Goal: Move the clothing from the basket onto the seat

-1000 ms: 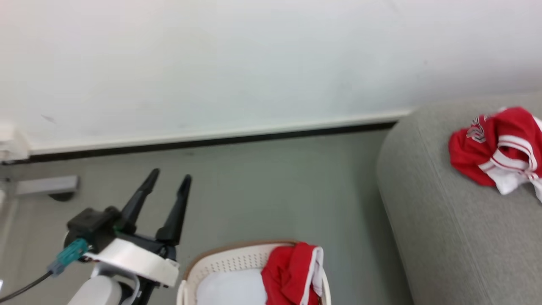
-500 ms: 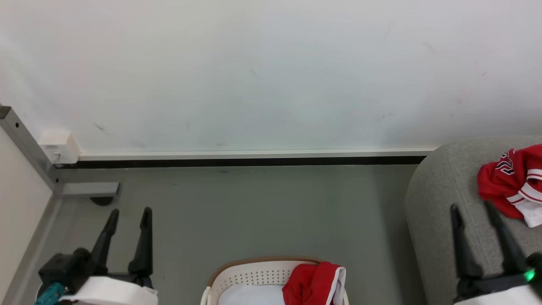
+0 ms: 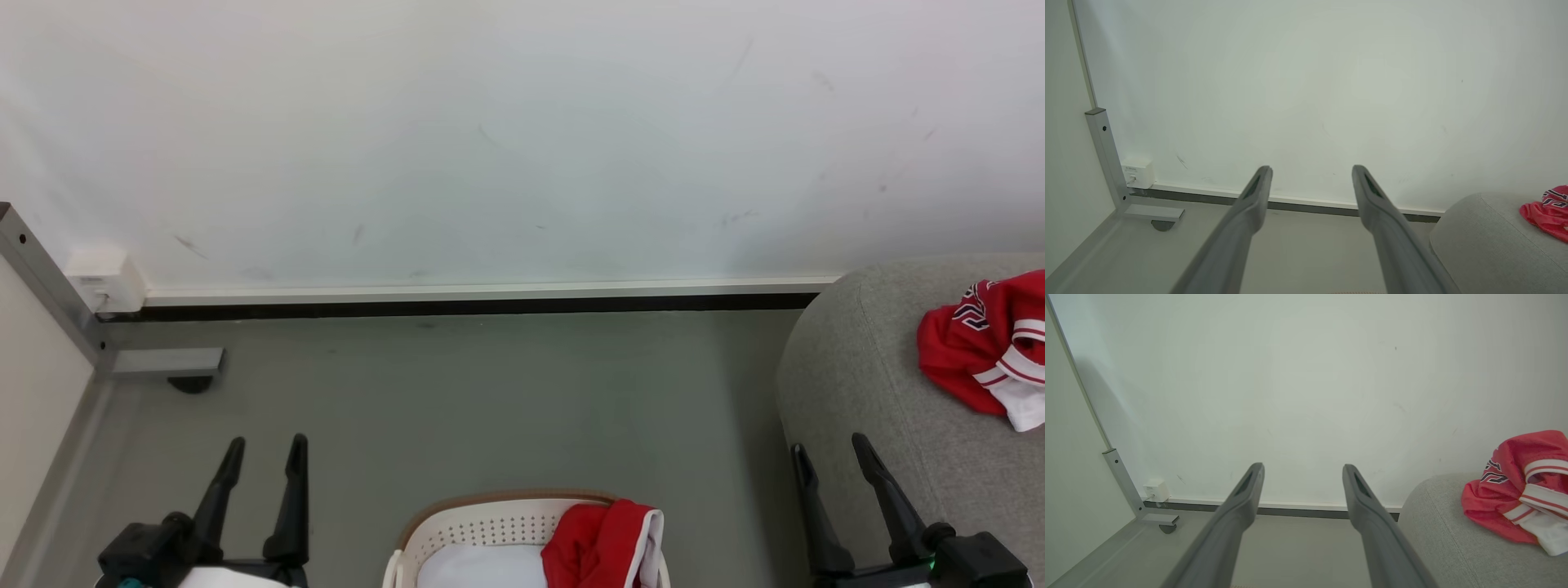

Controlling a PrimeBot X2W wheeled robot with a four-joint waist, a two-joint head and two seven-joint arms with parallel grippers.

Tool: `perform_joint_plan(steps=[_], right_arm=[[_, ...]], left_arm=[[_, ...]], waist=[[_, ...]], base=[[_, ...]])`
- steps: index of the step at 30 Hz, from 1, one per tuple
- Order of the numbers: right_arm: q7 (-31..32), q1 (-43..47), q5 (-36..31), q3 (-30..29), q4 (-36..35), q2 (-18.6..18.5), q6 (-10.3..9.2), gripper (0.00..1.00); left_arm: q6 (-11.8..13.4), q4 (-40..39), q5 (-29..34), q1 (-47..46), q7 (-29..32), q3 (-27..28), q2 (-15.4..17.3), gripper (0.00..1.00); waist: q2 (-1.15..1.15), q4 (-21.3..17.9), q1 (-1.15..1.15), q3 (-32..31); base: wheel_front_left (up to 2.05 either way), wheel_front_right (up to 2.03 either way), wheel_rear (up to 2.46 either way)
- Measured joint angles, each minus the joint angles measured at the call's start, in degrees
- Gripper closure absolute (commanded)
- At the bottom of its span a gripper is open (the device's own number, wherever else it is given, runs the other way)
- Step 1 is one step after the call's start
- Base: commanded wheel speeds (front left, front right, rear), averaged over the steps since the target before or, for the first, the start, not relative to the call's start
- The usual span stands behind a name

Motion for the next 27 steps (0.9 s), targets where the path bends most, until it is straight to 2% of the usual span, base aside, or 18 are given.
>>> perform_joint_plan(steps=[13, 27], right_arm=[[-0.01, -0.77, -0.87, 0.25, -0.81, 0.34, 0.0, 0.0], [-0.11, -0.97, -0.52, 0.6, -1.46, 0.4, 0.0, 0.0]], left_arm=[[-1.18, 0.57, 2.0, -0.22, 0.0, 1.46, -1.7, 0.0], [-1.26, 0.54, 1.92, -0.33, 0.0, 0.85, -1.58, 0.0]], waist=[[0.01, -0.22, 0.0, 0.3], [0.0, -1.07, 0.01, 1.01]], base=[[0.0, 0.0, 0.0], [0.0, 0.0, 0.0]])
